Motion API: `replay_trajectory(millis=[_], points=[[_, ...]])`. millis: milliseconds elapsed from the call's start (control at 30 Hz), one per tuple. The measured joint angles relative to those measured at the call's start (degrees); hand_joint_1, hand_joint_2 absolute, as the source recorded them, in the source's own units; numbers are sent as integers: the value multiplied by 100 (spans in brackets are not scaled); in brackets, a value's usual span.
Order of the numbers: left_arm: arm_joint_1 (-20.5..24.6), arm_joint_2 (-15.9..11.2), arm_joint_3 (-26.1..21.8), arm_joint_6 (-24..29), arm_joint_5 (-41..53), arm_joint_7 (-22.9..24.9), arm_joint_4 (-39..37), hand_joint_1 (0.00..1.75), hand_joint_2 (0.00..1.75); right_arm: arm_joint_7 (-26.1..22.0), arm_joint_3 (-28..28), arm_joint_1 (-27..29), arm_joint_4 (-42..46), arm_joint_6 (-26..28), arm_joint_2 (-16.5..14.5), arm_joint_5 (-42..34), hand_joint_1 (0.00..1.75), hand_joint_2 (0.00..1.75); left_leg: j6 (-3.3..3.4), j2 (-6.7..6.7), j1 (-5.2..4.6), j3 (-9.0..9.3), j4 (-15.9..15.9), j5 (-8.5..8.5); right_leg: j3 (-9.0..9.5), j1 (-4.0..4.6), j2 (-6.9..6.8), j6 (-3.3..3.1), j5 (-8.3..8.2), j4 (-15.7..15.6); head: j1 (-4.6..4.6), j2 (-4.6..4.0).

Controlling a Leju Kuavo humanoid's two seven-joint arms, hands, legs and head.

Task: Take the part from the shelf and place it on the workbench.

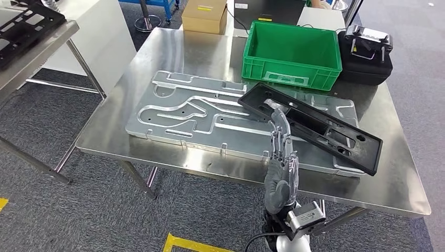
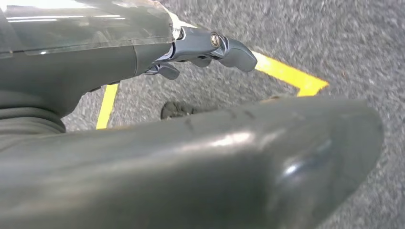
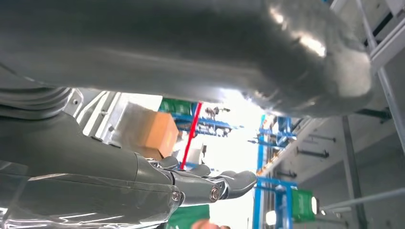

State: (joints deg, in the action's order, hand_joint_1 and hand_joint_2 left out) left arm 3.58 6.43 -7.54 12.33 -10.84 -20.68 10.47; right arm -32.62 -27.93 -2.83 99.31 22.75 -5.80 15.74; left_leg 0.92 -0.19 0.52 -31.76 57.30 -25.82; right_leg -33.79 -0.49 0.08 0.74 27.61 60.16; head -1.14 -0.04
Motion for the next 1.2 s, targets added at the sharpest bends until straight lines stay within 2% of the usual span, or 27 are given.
replay_trajectory(millis=[33, 100, 133, 167, 200, 267, 300, 333, 367, 433, 500, 533, 600, 633, 667, 700, 733, 800, 833, 867, 967, 1000, 1067, 1133, 1167, 1200], points=[[2, 0, -1, 0, 3, -1, 0, 0, 0, -10, 5, 14, 24, 33, -2, 24, 0, 0, 32, 8, 7, -10, -16, 21, -109, -6, 0, 24, 178, 257, 4, 0], [2, -1, -3, 1, 6, -2, 0, 0, 0, -50, 19, 73, 53, 165, -3, 106, 0, 0, 64, 15, -7, -50, -16, 42, -436, -17, -2, 58, 592, 1014, 11, 0], [-1, -2, -7, 2, 8, -2, 0, 0, 0, -74, 29, 120, 68, 279, -3, 171, 0, 0, 71, 16, -14, -67, -14, 50, -561, -21, -2, 68, 708, 1319, 11, 0], [-6, -2, -13, 5, 10, -1, 0, 0, 0, -95, 39, 172, 88, 410, -3, 241, 0, 0, 73, 16, -19, -80, -10, 56, -595, -23, -3, 71, 712, 1433, 10, 0], [-10, -2, -22, 9, 16, -1, 0, 0, 0, -108, 49, 224, 118, 543, -3, 302, 0, 0, 72, 14, -22, -87, -4, 61, -507, -24, -3, 64, 604, 1309, 11, 0], [-14, -2, -40, 18, 37, 0, 0, 0, 0, -130, 65, 313, 194, 776, -2, 397, 0, 0, 58, 10, -28, -90, 15, 65, -80, -21, -4, 21, 254, 545, 11, 0], [-11, -2, -46, 19, 52, 1, 0, 0, 0, -140, 78, 354, 238, 873, -2, 440, 0, 0, 41, 9, -40, -96, 32, 64, 117, -9, -5, -7, 125, 170, 10, 0], [-7, -3, -49, 19, 65, 4, 0, 0, 0, -148, 97, 395, 284, 958, -2, 483, 0, 0, 18, 8, -51, -106, 45, 66, 238, 4, -5, -31, 58, -80, 9, 0], [-6, -3, -50, 17, 76, 7, 0, 0, 0, -152, 123, 439, 333, 1033, -2, 520, 0, 0, -9, 8, -57, -116, 52, 71, 281, 18, -4, -53, 43, -192, 8, 0], [-7, -7, -52, 9, 86, 15, 0, 0, 0, -152, 185, 525, 422, 1134, -1, 575, 0, 0, -70, 8, -64, -128, 49, 88, 262, 19, -2, -99, 10, -206, 8, 0], [-9, -17, -53, 1, 101, 21, 0, 0, 0, -152, 235, 582, 491, 1177, -1, 599, 0, 0, -137, 7, -57, -182, 172, -28, 252, -11, -11, -165, -41, -243, -1, 0], [-9, -23, -53, -2, 110, 25, 0, 0, 0, -152, 253, 605, 516, 1185, -1, 604, 0, 0, -170, 7, -48, -271, 391, -189, 244, -26, -19, -195, -64, -261, -7, 0], [-13, -32, -53, -5, 122, 31, 0, 0, 0, -152, 289, 659, 542, 1189, -1, 605, 0, 0, -225, 7, -17, -566, 1126, -614, 207, -24, -32, -225, -88, -261, -19, 0], [-17, -36, -53, -7, 126, 32, 0, 0, 0, -153, 306, 684, 547, 1181, 0, 603, 0, 0, -246, 7, -3, -704, 1483, -765, 186, -20, -36, -228, -98, -256, -18, 0], [-21, -39, -53, -7, 127, 33, 0, 0, 0, -155, 319, 702, 547, 1172, 1, 599, 0, 0, -261, 8, 8, -758, 1666, -808, 167, -19, -37, -227, -107, -248, -18, 0], [-24, -43, -53, -8, 129, 33, 0, 0, 0, -159, 329, 713, 547, 1161, 1, 593, 0, 0, -270, 8, 18, -693, 1613, -736, 154, -20, -36, -222, -114, -236, -19, 0], [-23, -46, -53, -8, 132, 33, 0, 0, 0, -163, 337, 718, 547, 1151, 1, 585, 0, 0, -270, 9, 27, -516, 1328, -575, 148, -22, -34, -216, -118, -222, -18, 0], [-13, -53, -53, -10, 140, 31, 0, 0, 0, -172, 348, 720, 547, 1136, 0, 562, 0, 0, -246, 9, 25, -56, 494, -276, 137, -16, -32, -188, -116, -186, -18, 0], [-6, -54, -53, -11, 143, 29, 0, 0, 0, -176, 349, 720, 547, 1126, -1, 550, 0, 0, -219, 7, 15, 88, 215, -205, 126, -9, -30, -161, -120, -171, -17, 0], [-2, -55, -53, -13, 145, 27, 0, 0, 0, -180, 350, 720, 547, 1117, -1, 535, 0, 0, -189, 4, 2, 149, 75, -189, 112, -2, -29, -129, -128, -163, -16, 0], [-8, -63, -54, -16, 146, 25, 0, 0, 0, -190, 350, 719, 547, 1077, 1, 455, 0, 0, -77, 5, -3, 118, 34, -130, 80, -6, -23, -21, -156, -157, -15, 0], [-7, -65, -55, -16, 146, 25, 0, 0, 0, -196, 350, 718, 545, 1049, 1, 412, 0, 0, -31, 12, 7, 106, 13, -95, 48, -12, -18, 10, -93, -91, -10, 0], [-1, -65, -55, -15, 146, 25, 0, 0, 0, -217, 351, 716, 534, 1000, 2, 329, 0, 0, 44, 28, 18, 62, -19, -32, -151, -27, -9, 57, 246, 373, 0, 0], [-4, -66, -56, -15, 146, 24, 0, 0, 0, -243, 350, 718, 508, 977, 6, 283, 0, 0, 70, 32, 6, -8, -16, 5, -467, -30, -9, 92, 645, 1117, 7, 0], [-7, -66, -56, -15, 145, 24, 0, 0, 0, -253, 350, 720, 492, 946, 10, 240, 0, 0, 70, 35, 1, -37, -12, 22, -554, -31, -10, 101, 725, 1359, 7, 0], [-10, -66, -57, -15, 145, 24, 0, 0, 0, -263, 350, 720, 477, 896, 15, 175, 0, 0, 66, 36, -3, -60, -8, 37, -545, -30, -10, 102, 698, 1406, 7, 0]])
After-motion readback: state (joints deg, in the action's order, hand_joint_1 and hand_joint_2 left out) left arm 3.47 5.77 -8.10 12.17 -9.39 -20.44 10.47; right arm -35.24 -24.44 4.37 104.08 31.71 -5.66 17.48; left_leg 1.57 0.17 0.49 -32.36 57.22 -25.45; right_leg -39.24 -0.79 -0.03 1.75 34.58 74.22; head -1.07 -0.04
